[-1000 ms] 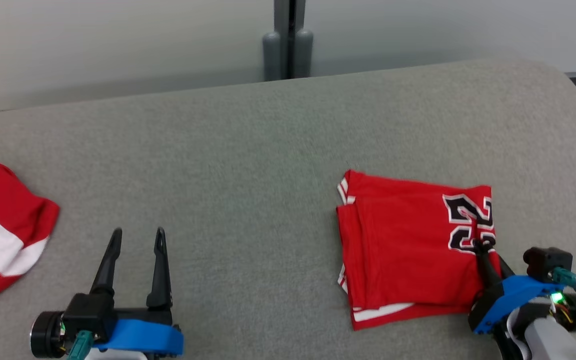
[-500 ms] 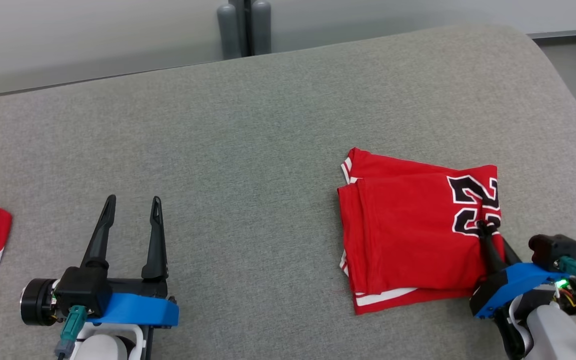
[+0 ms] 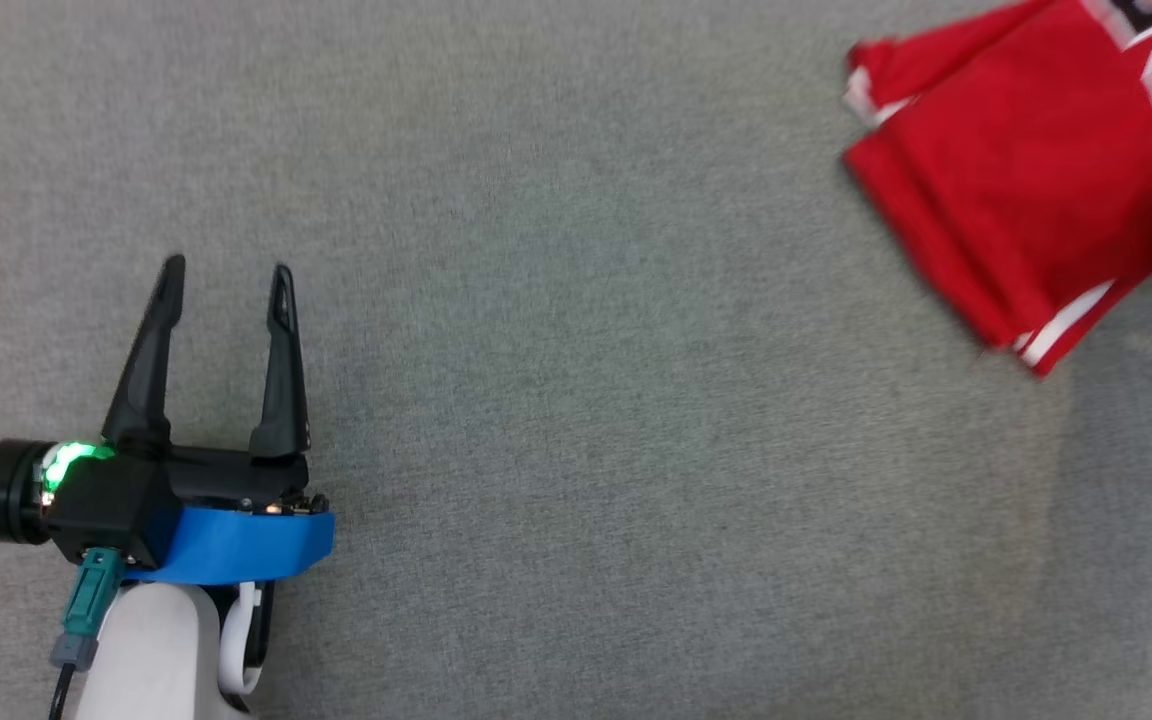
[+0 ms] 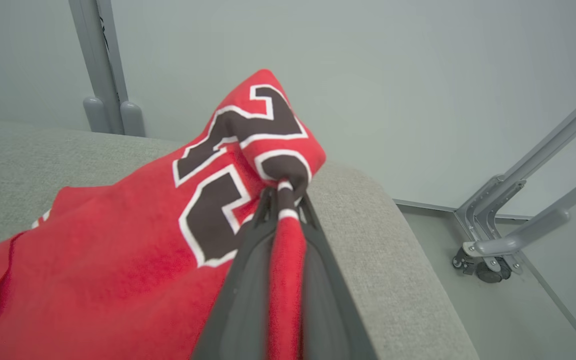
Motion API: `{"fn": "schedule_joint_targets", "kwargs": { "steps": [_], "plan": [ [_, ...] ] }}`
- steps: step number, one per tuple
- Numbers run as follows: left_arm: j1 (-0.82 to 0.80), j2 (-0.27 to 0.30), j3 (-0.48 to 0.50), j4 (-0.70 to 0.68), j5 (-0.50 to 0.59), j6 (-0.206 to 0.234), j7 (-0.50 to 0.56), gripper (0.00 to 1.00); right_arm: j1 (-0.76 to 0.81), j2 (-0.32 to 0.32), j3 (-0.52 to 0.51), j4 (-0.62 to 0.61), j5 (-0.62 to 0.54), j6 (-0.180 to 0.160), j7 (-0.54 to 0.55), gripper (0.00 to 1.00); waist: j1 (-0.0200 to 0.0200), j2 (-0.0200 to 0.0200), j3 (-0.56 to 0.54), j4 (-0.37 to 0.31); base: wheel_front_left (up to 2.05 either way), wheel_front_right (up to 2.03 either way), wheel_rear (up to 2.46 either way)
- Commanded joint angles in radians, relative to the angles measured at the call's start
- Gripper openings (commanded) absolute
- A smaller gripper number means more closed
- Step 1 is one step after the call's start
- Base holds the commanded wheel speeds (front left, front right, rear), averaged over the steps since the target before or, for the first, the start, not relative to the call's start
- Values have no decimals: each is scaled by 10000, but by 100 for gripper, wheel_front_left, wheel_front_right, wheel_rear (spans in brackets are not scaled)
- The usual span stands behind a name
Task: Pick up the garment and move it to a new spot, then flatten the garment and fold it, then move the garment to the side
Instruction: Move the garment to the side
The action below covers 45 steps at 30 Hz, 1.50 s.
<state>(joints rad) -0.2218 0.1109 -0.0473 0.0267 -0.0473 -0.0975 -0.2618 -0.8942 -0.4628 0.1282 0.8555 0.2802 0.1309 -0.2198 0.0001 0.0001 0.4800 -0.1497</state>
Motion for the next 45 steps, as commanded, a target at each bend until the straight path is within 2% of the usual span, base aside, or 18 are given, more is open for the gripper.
{"fn": "schedule_joint_targets", "kwargs": {
  "steps": [1,8,19,20,21,22,27,33,39,45],
  "plan": [
    [-263,76,-18,-174,74,7,-41,100,-527,-306,-160,318,233,-3,79,0,-1,-1,611,378,0,0,0],
    [-670,261,-113,-894,207,7,-43,100,-2073,-1294,-457,1859,404,-3,92,0,-1,-1,1430,491,0,0,0],
    [-570,445,-103,-1328,108,85,-3,100,-3285,-1582,-806,3804,-92,-3,-109,0,-1,-1,1739,443,0,0,0],
    [-553,467,-94,-1335,96,95,-1,100,-3311,-1568,-874,3919,-179,-3,-118,4,-1,-1,1729,451,0,0,0],
    [-541,490,-79,-1347,81,97,5,100,-3319,-1540,-926,4005,-263,-3,-129,36,-1,-1,1721,455,0,0,0],
    [-529,495,-76,-1343,70,93,12,100,-3323,-1501,-1002,4088,-333,-3,-102,100,-1,-1,1707,458,0,0,0],
    [-441,486,-70,-1168,-9,179,6,100,-3294,-1335,-1105,4186,-969,-3,-322,100,-1,-1,1408,460,0,0,0],
    [-126,360,-30,-764,-188,258,-24,100,-2964,-950,-1275,3851,-1462,-3,-457,100,-1,-1,442,499,0,0,0],
    [594,182,146,-303,-458,366,-34,100,-1587,-5,-1242,1582,-1590,-3,-455,100,-1,-1,-1164,616,0,0,0],
    [1539,15,278,144,-680,388,-40,100,392,1054,-268,-452,-1154,-3,-458,100,-1,-1,-2765,886,0,0,0]
  ]
}}
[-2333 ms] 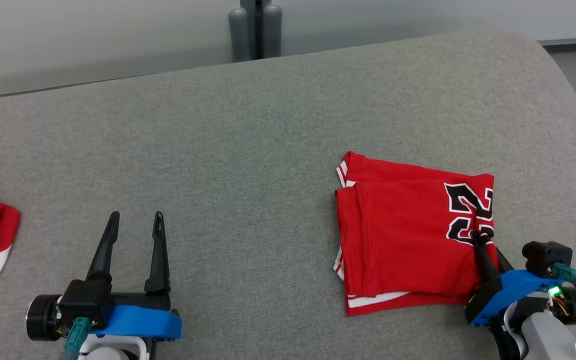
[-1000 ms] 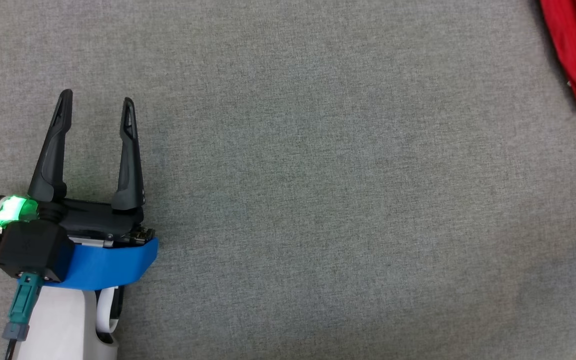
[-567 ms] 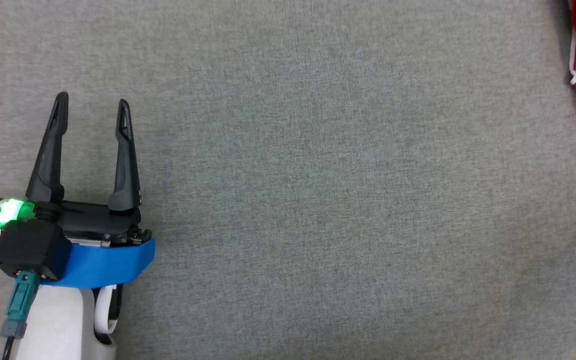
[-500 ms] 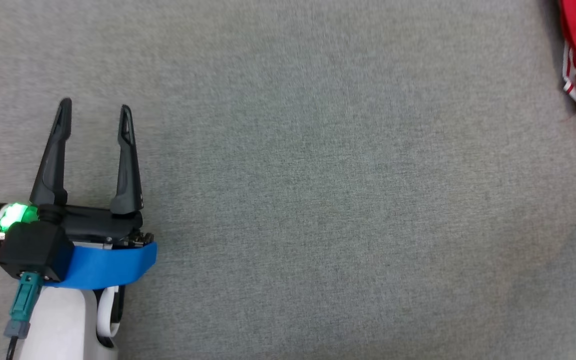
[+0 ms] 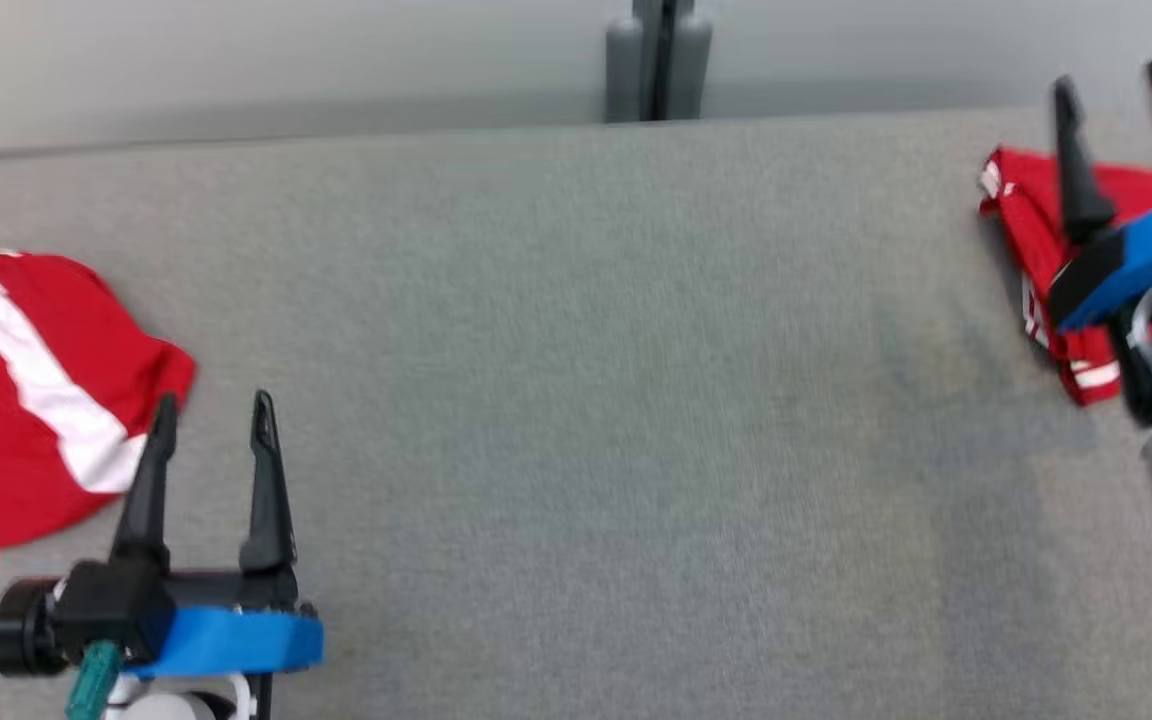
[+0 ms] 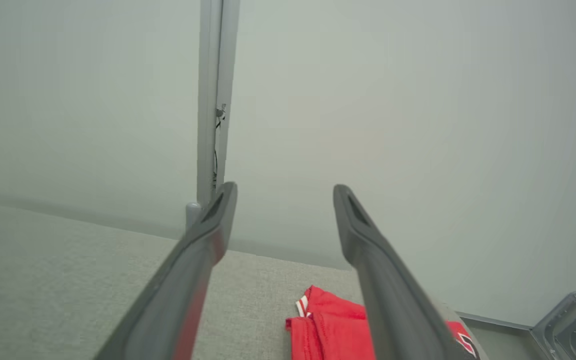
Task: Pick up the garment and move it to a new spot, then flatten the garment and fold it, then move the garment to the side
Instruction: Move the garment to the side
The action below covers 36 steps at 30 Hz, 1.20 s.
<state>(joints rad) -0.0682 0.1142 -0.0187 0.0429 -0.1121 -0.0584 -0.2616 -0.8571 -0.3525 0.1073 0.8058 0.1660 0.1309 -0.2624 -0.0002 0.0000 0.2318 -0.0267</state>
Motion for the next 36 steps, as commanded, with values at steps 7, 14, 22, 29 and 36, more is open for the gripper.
{"fn": "schedule_joint_targets", "kwargs": {
  "steps": [7,14,22,29,36],
  "plan": [
    [1001,-151,69,480,-164,-44,-42,100,2287,343,1370,-1297,833,-3,-32,100,2,0,-1892,189,0,0,0],
    [1678,-210,172,683,-173,-74,-43,100,4186,259,2272,-2298,1722,-3,-33,100,2,0,-2618,234,0,0,0],
    [1865,-295,256,898,-201,-98,-43,100,5889,474,1645,-3397,1980,-1,-33,100,2,0,-2920,59,0,0,0],
    [1861,-344,282,1081,-183,-149,-43,100,7141,1138,499,-4353,1255,-1,-32,100,2,0,-3013,-12,0,0,0],
    [1829,-361,337,1280,-172,-219,-44,100,8028,2117,-700,-5286,319,-1,151,100,2,0,-3035,-17,0,0,0]
  ]
}}
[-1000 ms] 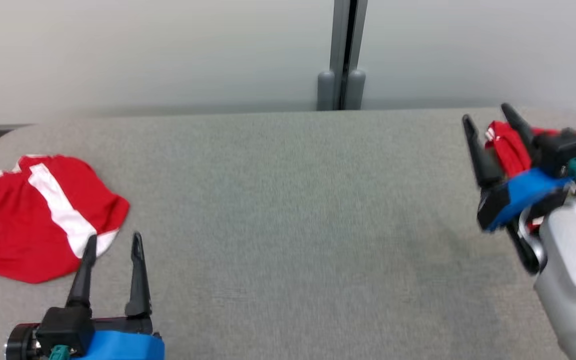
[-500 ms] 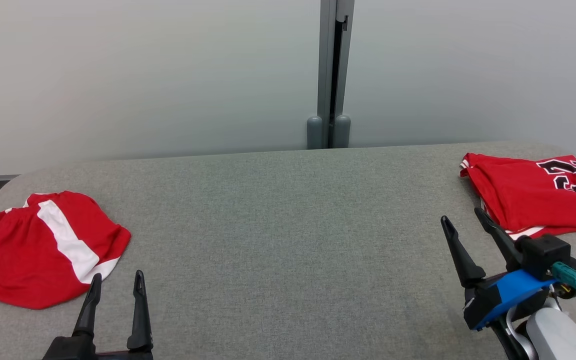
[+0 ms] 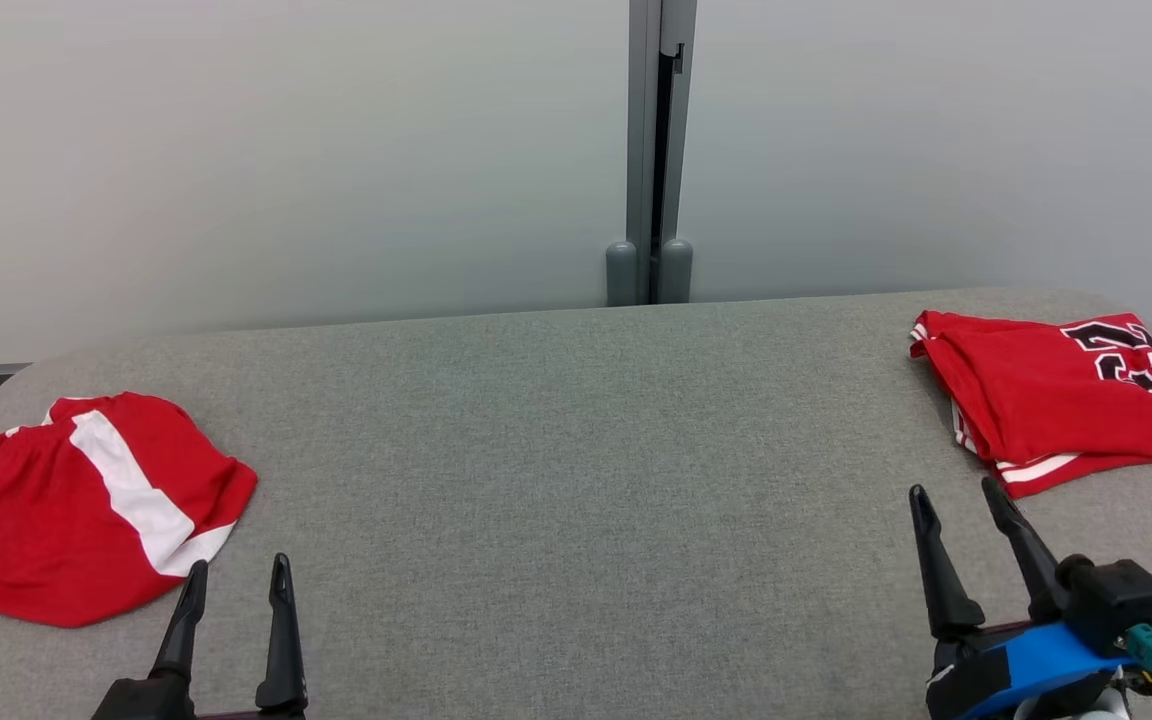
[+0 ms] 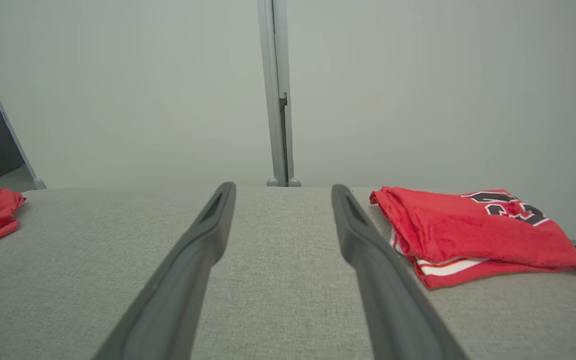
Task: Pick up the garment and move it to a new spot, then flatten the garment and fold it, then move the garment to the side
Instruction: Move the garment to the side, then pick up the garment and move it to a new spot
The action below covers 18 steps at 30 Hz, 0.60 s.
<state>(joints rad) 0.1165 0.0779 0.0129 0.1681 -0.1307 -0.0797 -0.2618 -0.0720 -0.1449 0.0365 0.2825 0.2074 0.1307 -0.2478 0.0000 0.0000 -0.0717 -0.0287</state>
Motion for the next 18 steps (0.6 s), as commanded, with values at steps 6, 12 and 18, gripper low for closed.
{"fn": "schedule_joint_targets", "kwargs": {
  "steps": [6,12,18],
  "plan": [
    [-144,-48,-19,119,85,-32,-42,100,578,556,-415,-655,-511,1,240,100,0,0,70,14,0,0,0],
    [-284,-88,-91,257,88,-51,-42,100,517,755,-492,-522,-653,1,239,100,0,0,144,101,0,0,0],
    [-379,-106,-73,357,128,-66,-42,100,414,873,-550,-361,-652,1,172,100,0,0,165,171,0,0,0]
  ]
}}
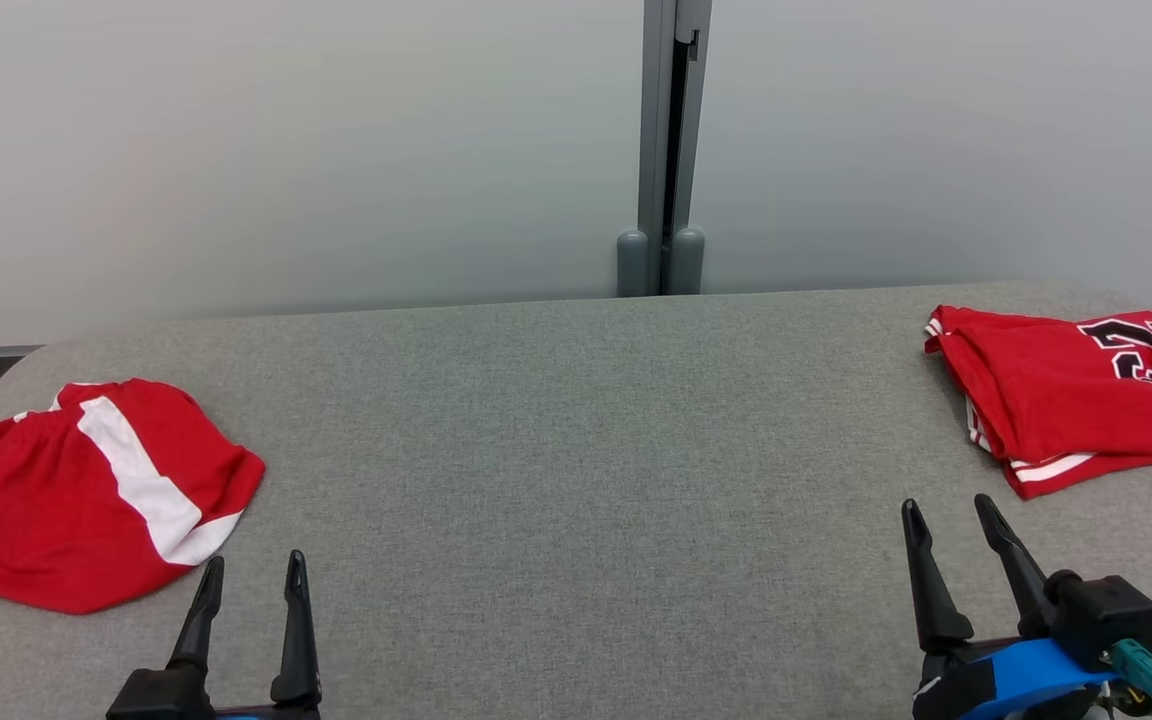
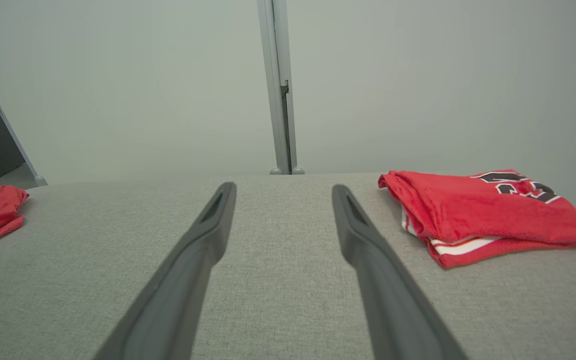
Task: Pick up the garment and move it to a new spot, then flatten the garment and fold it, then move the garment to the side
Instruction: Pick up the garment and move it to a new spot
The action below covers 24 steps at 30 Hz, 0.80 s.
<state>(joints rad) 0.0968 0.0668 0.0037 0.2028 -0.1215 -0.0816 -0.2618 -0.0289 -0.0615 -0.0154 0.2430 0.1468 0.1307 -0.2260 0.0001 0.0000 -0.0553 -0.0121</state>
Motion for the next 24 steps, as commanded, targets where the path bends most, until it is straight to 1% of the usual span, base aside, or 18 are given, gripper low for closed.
{"fn": "schedule_joint_targets", "kwargs": {
  "steps": [1,13,19,24],
  "plan": [
    [-179,4,34,21,41,-48,-42,100,-20,47,-28,46,-47,1,-59,100,-1,0,2,12,0,0,0],
    [-180,-23,80,43,81,-47,-42,100,2,103,-48,171,-58,1,-96,100,-1,0,11,36,0,0,0],
    [-208,3,148,61,90,-33,-42,100,33,111,28,255,-8,1,-103,100,-1,0,13,325,0,0,0],
    [-203,52,231,85,108,-11,-42,100,130,111,148,360,163,1,-138,100,-1,0,22,803,0,0,0]
  ]
}}
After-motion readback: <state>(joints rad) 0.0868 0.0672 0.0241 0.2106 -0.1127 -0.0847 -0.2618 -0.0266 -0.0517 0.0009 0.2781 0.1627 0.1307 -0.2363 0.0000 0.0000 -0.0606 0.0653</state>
